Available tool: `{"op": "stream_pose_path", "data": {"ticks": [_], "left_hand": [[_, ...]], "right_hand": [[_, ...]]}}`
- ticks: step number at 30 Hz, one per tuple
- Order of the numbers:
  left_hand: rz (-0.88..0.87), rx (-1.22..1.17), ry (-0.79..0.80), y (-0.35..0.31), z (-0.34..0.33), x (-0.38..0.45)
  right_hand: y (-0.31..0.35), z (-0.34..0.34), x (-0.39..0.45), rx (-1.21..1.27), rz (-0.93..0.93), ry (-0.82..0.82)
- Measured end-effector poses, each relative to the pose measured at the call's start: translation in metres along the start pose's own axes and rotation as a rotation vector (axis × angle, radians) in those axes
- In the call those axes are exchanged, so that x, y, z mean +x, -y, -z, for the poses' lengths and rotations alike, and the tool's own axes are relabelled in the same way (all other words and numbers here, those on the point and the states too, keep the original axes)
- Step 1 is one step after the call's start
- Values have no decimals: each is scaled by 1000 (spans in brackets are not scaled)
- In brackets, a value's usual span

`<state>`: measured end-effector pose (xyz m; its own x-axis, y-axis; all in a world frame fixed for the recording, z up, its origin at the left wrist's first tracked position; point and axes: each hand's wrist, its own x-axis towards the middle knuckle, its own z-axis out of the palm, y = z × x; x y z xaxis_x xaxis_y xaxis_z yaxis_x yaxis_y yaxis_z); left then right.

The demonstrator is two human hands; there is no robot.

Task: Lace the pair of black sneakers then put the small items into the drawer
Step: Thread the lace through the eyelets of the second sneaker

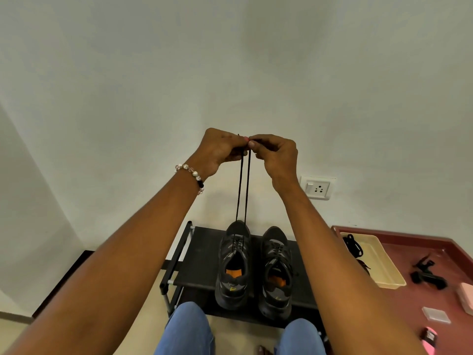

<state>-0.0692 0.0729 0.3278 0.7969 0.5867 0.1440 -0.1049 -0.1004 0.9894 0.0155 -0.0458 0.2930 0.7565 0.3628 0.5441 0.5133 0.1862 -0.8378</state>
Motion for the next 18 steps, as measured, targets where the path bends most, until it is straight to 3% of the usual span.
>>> {"op": "stream_pose_path", "data": {"ticks": [7,12,15,18], "left_hand": [[193,-549,-173,12,-12,-8],[293,-693,-262,28,-3,-6],[312,-908,-332,44,10,-10],[285,-940,-455,73,30,-10]], "right_hand": [[-3,-16,-7,523,-377,-104],[-14,-13,-21,773,-576,-176],[-27,-3,-32,970,-658,-209],[-48,13,-40,1111,-731,-394]]}}
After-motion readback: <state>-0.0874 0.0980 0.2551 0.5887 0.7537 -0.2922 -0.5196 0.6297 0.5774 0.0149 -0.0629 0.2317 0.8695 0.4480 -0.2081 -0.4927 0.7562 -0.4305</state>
